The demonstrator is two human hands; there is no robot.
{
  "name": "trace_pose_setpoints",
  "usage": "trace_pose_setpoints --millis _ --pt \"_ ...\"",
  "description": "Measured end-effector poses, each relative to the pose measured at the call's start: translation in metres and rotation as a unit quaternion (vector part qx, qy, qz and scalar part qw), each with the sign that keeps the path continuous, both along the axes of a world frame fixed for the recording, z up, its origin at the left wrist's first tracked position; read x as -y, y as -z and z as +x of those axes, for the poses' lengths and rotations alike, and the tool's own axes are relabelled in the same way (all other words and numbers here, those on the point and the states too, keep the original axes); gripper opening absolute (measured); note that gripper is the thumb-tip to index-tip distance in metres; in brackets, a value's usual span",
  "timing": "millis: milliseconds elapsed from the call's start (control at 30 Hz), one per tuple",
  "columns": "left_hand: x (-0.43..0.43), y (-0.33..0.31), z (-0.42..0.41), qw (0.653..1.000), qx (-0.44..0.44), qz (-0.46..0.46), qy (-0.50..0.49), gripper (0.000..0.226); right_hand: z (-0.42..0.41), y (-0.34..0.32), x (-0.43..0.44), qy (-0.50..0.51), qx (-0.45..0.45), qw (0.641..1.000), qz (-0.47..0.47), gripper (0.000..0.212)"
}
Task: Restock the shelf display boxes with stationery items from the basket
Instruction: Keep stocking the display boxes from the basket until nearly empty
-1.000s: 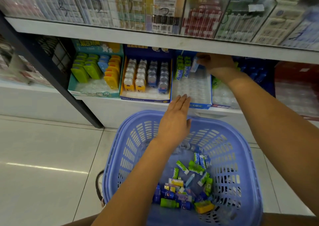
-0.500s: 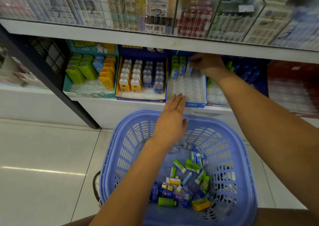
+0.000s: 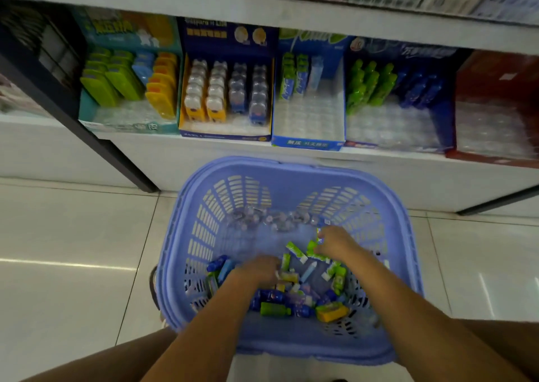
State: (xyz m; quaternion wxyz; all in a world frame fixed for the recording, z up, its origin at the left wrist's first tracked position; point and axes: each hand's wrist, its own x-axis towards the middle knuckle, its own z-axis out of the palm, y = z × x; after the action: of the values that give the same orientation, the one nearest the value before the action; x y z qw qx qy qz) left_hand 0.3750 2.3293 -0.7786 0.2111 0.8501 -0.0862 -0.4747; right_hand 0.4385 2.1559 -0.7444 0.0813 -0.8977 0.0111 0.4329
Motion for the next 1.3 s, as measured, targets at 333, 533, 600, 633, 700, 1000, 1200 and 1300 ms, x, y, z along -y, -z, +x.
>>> trace_pose_setpoints --millis 333,533,600,633,700,1000,1200,1300 --pt "-0.002 0.030 0.000 0.997 -0.008 -0.011 -0.074 0.032 0.000 0.058 0.015 -0.067 0.004 0.998 0.005 0.025" --pt "0.019 0.024 0.012 0.973 0.086 -0.127 -0.174 0.032 0.025 0.031 0.004 -0.029 -0.070 0.972 0.221 0.034" --pt "0.020 0.025 0.011 0.969 0.085 -0.114 -0.200 0.023 0.026 0.040 0.009 -0.082 -0.084 0.980 0.162 0.015" --pt "0.018 0.024 0.011 0.969 0.079 -0.099 -0.210 0.019 0.023 0.045 0.013 -0.132 -0.102 0.981 0.101 0.010" --pt "0.013 0.022 0.011 0.970 0.070 -0.076 -0.220 0.013 0.009 0.055 0.023 -0.237 -0.139 0.961 -0.030 0.006" --pt "-0.008 -0.023 0.019 0.885 0.041 -0.210 -0.413 0.046 -0.027 0.052 0.029 -0.431 -0.095 0.884 -0.152 0.031" --pt "-0.021 -0.059 0.033 0.857 0.016 -0.250 -0.451 0.014 -0.006 0.019 0.017 -0.233 -0.088 0.968 -0.030 0.045" --pt "-0.023 -0.082 0.040 0.867 -0.018 -0.252 -0.429 0.013 0.013 -0.015 0.009 -0.027 -0.044 0.982 0.182 0.026"
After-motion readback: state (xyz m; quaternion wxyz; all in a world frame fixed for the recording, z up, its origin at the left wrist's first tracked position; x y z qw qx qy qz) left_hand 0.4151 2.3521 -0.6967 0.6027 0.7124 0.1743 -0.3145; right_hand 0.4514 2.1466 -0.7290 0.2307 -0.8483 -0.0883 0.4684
